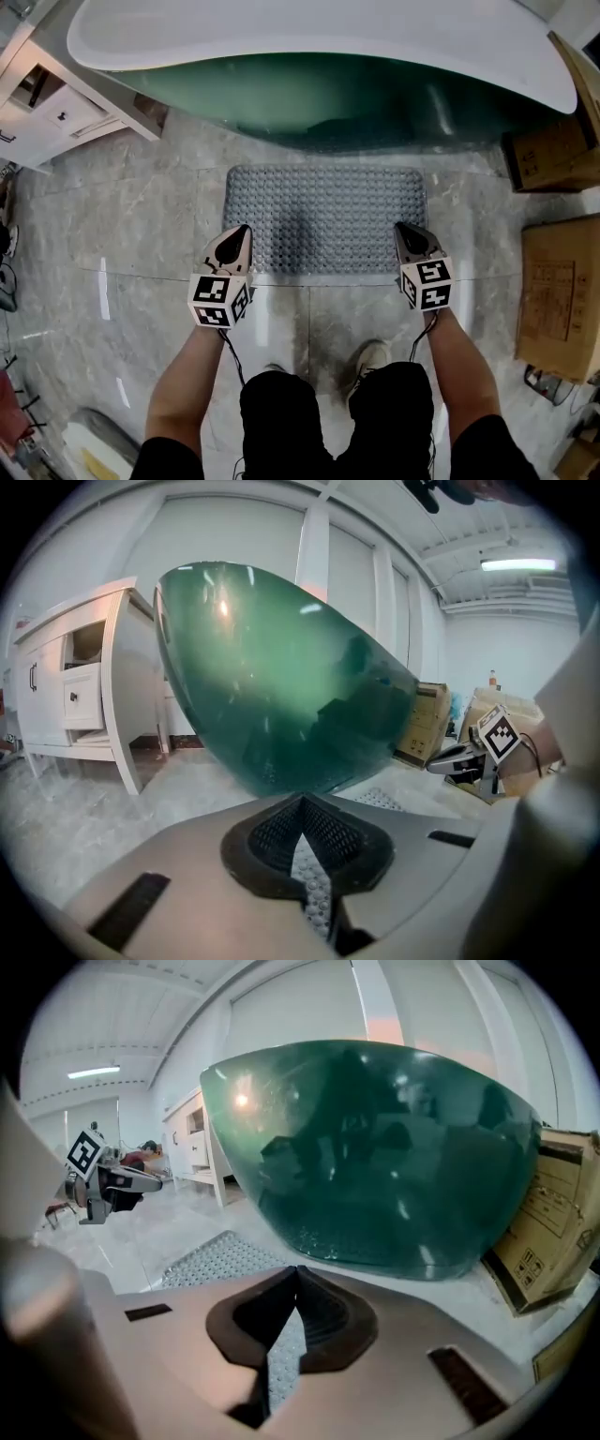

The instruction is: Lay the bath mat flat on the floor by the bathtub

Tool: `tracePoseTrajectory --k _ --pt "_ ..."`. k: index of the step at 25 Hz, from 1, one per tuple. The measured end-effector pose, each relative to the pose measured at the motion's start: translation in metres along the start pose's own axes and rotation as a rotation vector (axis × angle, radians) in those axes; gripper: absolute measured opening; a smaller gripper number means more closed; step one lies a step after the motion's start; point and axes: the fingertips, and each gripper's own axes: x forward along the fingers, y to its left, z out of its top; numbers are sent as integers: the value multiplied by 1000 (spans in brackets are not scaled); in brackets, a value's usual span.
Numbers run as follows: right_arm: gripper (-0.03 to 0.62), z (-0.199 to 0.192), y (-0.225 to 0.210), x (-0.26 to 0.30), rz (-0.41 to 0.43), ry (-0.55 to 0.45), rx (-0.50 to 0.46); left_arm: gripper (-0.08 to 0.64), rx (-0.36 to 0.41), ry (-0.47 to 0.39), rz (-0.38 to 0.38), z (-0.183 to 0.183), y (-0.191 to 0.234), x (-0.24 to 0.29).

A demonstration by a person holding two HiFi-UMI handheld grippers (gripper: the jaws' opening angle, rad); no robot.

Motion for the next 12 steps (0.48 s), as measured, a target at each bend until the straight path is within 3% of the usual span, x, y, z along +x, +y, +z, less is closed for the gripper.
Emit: tracePoseTrajectory --k 7,12 --pt "17 74 27 -91 39 32 30 17 -27 40 -20 84 -33 -78" --pt "17 138 41 -159 50 42 35 17 -49 27 -41 166 -60 -137"
